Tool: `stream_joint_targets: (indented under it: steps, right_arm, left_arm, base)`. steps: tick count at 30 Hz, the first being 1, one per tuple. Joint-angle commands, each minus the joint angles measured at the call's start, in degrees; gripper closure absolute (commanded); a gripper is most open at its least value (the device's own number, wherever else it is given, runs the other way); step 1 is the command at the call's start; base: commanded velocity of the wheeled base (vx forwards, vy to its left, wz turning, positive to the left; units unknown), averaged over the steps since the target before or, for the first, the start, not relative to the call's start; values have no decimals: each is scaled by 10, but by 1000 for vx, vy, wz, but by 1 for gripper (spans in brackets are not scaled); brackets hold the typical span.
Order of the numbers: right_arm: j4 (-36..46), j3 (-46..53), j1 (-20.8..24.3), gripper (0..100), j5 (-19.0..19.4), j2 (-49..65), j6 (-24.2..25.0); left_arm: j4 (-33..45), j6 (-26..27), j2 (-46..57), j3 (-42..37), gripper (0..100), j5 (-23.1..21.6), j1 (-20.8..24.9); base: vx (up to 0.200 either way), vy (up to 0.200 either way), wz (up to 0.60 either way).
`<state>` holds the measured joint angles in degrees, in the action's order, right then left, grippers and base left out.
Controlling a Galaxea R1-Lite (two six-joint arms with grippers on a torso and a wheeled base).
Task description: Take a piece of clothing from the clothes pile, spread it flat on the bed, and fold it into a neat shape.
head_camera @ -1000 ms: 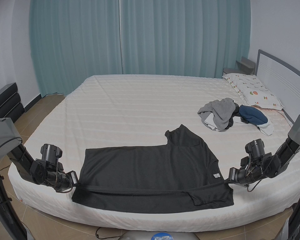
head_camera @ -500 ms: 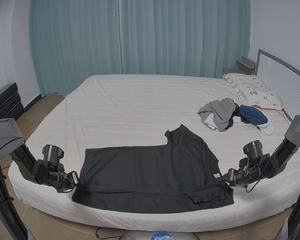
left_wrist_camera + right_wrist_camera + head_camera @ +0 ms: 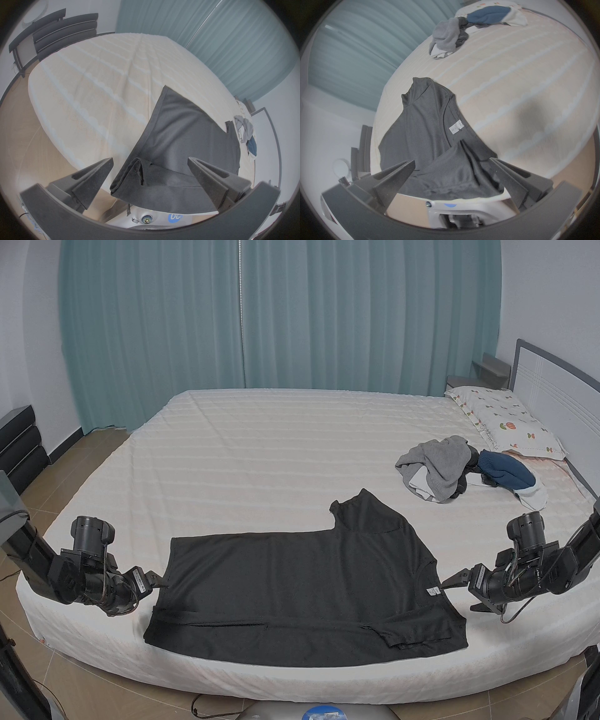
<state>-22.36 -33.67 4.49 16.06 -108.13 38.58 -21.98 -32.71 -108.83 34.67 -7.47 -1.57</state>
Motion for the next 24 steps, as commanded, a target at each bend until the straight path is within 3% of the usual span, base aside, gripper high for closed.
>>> stream_joint_targets:
  steps: [1, 4, 10, 18, 24]
  right_arm:
    - [-1, 45, -3, 0, 12, 64, 30]
    - [-8, 73, -4, 0, 27, 89, 49]
    - [-71, 128, -6, 0, 52, 105, 64]
    - [-116, 164, -7, 0, 66, 97, 66]
    - [-116, 166, -4, 0, 66, 97, 66]
  left_arm:
    - [0, -37, 49, -14, 0, -2, 0]
    - [0, -75, 59, -20, 0, -11, 3]
    - [-1, -101, 66, -52, 0, -81, 4]
    - [-5, -133, 50, -54, 0, -91, 2]
    - [-3, -139, 53, -54, 0, -110, -1]
  base:
    - [0, 0, 0]
    - [0, 0, 0]
    - [0, 0, 0]
    - [0, 0, 0]
    - [0, 200, 0]
